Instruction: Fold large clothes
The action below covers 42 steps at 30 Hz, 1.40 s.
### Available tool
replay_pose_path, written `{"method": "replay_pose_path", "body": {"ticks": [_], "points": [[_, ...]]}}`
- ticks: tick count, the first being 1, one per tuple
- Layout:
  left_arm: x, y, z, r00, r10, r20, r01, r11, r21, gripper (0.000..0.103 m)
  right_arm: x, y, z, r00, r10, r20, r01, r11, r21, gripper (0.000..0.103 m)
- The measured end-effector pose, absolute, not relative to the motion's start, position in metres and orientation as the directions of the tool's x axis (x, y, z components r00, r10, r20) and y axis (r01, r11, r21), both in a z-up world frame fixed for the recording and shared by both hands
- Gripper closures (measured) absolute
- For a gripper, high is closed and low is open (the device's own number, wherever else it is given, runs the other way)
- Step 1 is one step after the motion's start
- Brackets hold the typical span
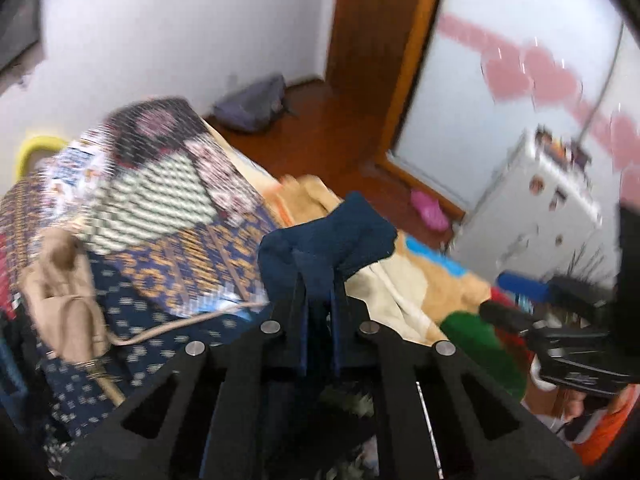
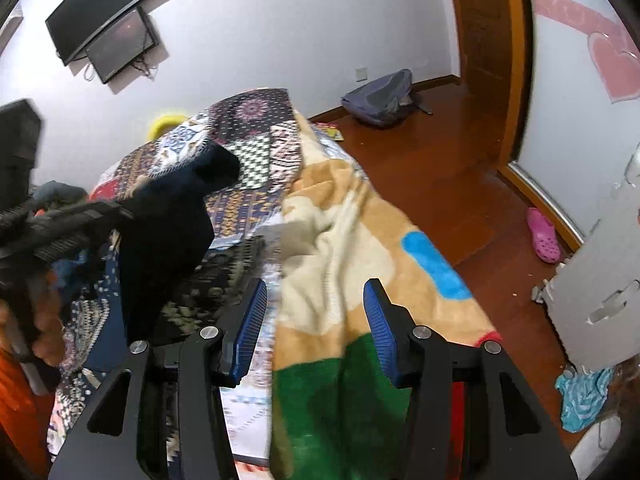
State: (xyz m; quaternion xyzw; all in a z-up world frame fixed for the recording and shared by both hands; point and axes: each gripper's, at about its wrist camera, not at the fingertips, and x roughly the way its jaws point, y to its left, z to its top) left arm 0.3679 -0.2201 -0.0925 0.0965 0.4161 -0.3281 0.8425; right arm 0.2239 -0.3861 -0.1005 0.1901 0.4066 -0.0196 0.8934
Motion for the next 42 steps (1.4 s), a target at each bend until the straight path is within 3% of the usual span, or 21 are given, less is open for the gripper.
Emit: {"method": "replay_pose_path", "body": {"ticks": [6, 10, 13, 21, 28, 31, 33, 34, 42], "points": [[0.337, -0.135, -0.054, 0.659, -0.352, -0.665, 0.497, 0.867, 0.034, 0.095, 0.247, -0.354, -0.086, 0.661, 0.206, -0.721, 0.081, 0.936, 0.342, 0.056], [0.325, -0.074, -0.055, 0.711, -0.268, -0.650, 0.386, 0.921, 0.042, 0.095, 0.269, -0.330, -0.081, 0.653, 0.242, -0.718, 0.013, 0.944, 0.331, 0.056], [0.316, -0.034, -0.067, 0.734, -0.196, -0.650, 0.304, 0.951, 0.056, 0.095, 0.287, -0.316, -0.096, 0.612, 0.240, -0.754, 0.003, 0.952, 0.306, 0.048], [0.296, 0.061, -0.136, 0.666, -0.108, -0.738, 0.123, 0.992, -0.033, 0.095, 0.300, -0.289, -0.159, 0.452, 0.238, -0.860, 0.035, 0.958, 0.283, 0.048], [0.285, 0.117, -0.207, 0.521, -0.095, -0.848, -0.011, 0.993, -0.118, 0.095, 0.298, -0.274, -0.166, 0.446, 0.171, -0.879, 0.002, 0.981, 0.193, 0.046], [0.280, 0.127, -0.222, 0.496, -0.103, -0.862, -0.051, 0.988, -0.147, 0.081, 0.298, -0.276, -0.166, 0.446, 0.170, -0.879, 0.003, 0.981, 0.192, 0.045], [0.276, 0.131, -0.225, 0.492, -0.079, -0.867, -0.079, 0.988, -0.135, 0.051, 0.298, -0.277, -0.167, 0.450, 0.172, -0.876, 0.007, 0.981, 0.196, 0.044], [0.274, 0.132, -0.226, 0.493, -0.072, -0.867, -0.090, 0.987, -0.134, 0.046, 0.297, -0.276, -0.167, 0.451, 0.173, -0.876, 0.008, 0.980, 0.197, 0.044], [0.287, 0.119, -0.219, 0.524, -0.099, -0.846, -0.048, 0.988, -0.146, 0.045, 0.296, -0.274, -0.168, 0.460, 0.163, -0.873, 0.013, 0.982, 0.190, 0.043]]}}
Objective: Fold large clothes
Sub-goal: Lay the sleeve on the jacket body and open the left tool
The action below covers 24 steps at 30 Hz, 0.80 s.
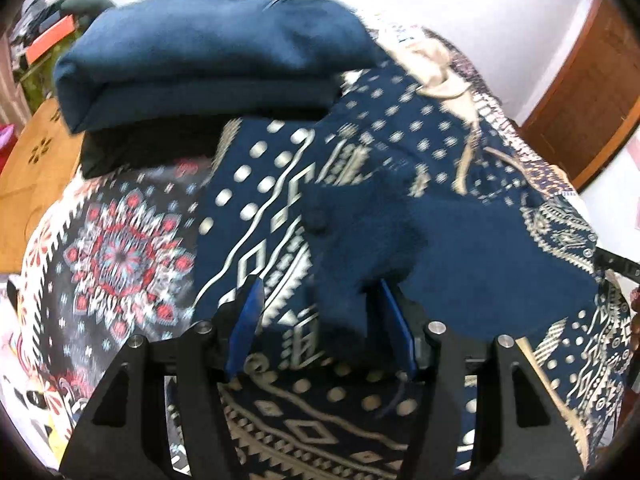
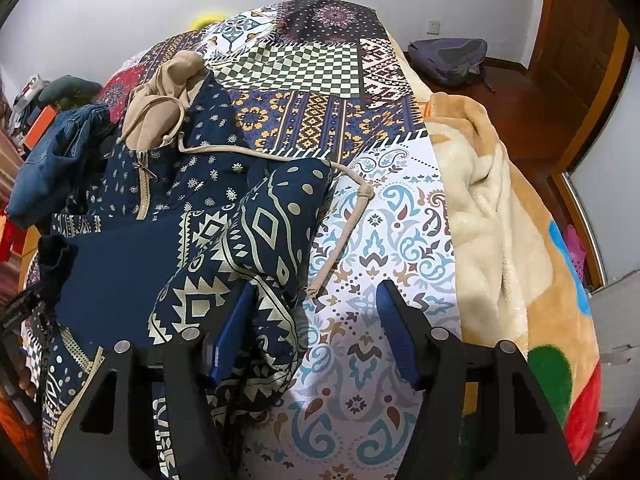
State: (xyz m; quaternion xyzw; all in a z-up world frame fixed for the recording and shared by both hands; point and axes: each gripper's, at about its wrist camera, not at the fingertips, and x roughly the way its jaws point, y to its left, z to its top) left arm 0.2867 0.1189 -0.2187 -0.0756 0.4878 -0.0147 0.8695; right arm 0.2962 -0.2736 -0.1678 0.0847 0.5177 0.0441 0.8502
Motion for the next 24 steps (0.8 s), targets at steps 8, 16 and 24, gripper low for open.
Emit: {"method": "replay_pose_path", "body": {"ticks": [8, 16, 24], "points": [[0.304, 0.089, -0.214, 0.559, 0.039, -0.828, -0.004, 0.999, 0.044, 0.051, 0.295, -0.275, -0.167, 0.452, 0.163, -0.877, 0.003, 0.983, 0.185, 0.043], [0.288, 0.137, -0.199, 0.596, 0.036, -0.802, -0.120, 0.992, -0.044, 0.094, 0.295, -0.274, -0.168, 0.454, 0.157, -0.877, 0.004, 0.984, 0.178, 0.042], [0.275, 0.169, -0.234, 0.475, 0.148, -0.867, -0.231, 0.972, 0.040, 0.048, 0.297, -0.269, -0.167, 0.447, 0.139, -0.884, -0.006, 0.988, 0.153, 0.037]]}}
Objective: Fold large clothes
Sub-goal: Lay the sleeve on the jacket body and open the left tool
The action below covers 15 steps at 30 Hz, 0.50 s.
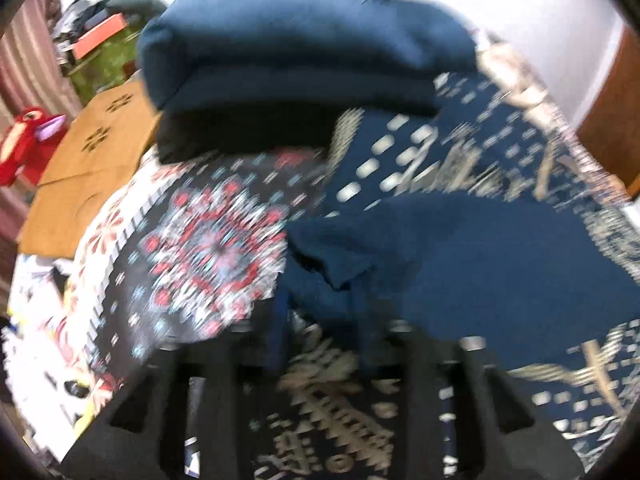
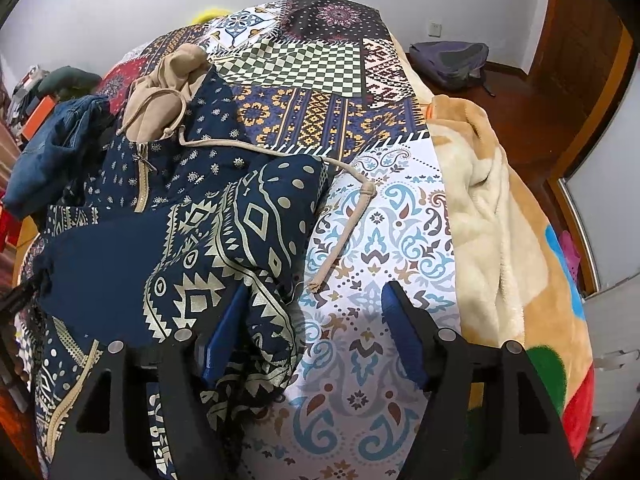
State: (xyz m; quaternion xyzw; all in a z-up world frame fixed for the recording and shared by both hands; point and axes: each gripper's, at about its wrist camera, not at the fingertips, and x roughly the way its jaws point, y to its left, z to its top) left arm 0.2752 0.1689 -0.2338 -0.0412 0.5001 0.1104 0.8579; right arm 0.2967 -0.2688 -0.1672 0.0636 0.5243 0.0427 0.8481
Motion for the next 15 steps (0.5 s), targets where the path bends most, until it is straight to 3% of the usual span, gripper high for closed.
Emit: {"method": "replay_pose_path", "body": {"ticks": [2, 11, 15], "points": [[0.269, 0.172, -0.233, 0.481, 0.207, -0.852, -0.264, 0.961, 0.084, 0.036, 0.298, -0.269, -0.166, 0.439, 0.141, -0.887, -0.008, 0.988, 0.153, 0.037], [0.265, 0.162, -0.173, 0.571, 0.177, -0.801, -0.200, 0.977, 0.073, 0.036, 0.309, -0.261, -0.129, 0.504, 0.145, -0.851, -0.050, 0.989, 0.139, 0.037], [0.280, 0.140, -0.134, 0.656, 0.117, -0.745, -0.123, 0.991, 0.047, 0.030, 0.322, -0.251, -0.096, 0.577, 0.170, -0.799, -0.086, 0.985, 0.148, 0.037]]}}
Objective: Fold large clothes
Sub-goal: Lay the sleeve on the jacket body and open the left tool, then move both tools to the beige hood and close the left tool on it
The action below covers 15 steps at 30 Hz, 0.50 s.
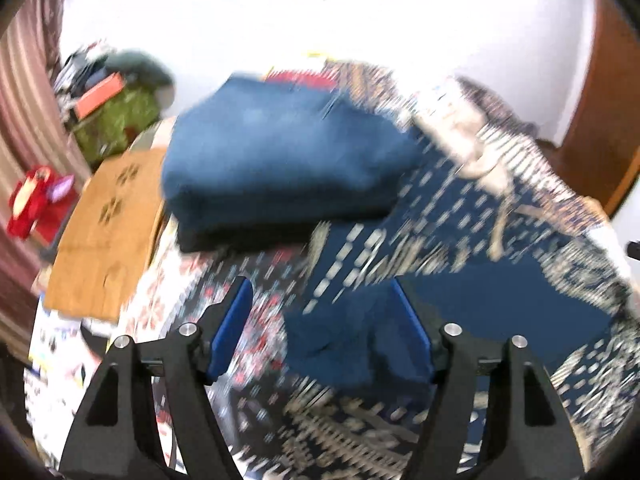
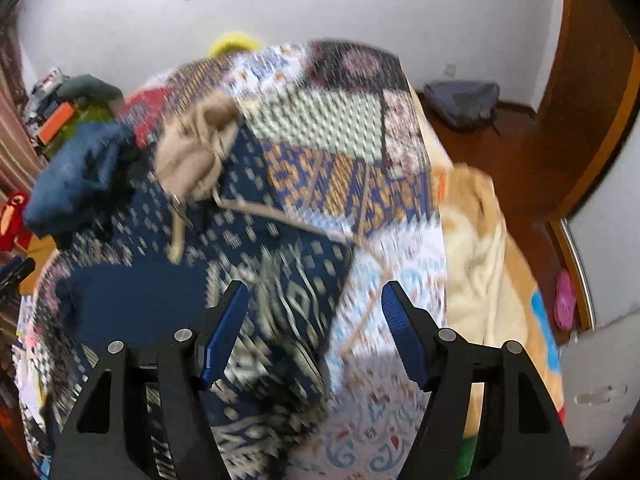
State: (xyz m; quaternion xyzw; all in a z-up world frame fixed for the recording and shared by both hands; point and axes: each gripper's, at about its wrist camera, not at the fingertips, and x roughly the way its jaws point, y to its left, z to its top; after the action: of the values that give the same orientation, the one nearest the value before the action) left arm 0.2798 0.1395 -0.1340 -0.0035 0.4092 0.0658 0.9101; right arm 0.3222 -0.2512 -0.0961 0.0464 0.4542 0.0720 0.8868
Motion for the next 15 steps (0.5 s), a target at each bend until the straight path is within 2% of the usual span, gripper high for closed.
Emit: {"method": "replay_pose_path", "body": {"ticks": [4, 8, 15], "points": [[0.311, 0.111, -0.105, 0.707, 0.108, -0.698, -0.059, 0.994, 0.094, 0.028, 0.340, -0.238, -0.069, 0.629, 0.191, -0.754, -0.122, 0.982, 0.147, 0.037], [0.346, 0.087, -0.086, 0.736, 0.066, -0.674, -0.010, 0.996, 0.088, 0.028, 0.362, -0.224, -0.052, 0.663, 0.206, -0.720, -0.150, 0.978, 0.142, 0.037], [0.419, 0.059, -0.078, 0.722, -0.055, -0.689, 0.058, 0.998, -0.018, 0.028, 0.421, -0.199, -0.053, 0.644, 0.252, -0.722, -0.174, 0.968, 0.182, 0.037]]}}
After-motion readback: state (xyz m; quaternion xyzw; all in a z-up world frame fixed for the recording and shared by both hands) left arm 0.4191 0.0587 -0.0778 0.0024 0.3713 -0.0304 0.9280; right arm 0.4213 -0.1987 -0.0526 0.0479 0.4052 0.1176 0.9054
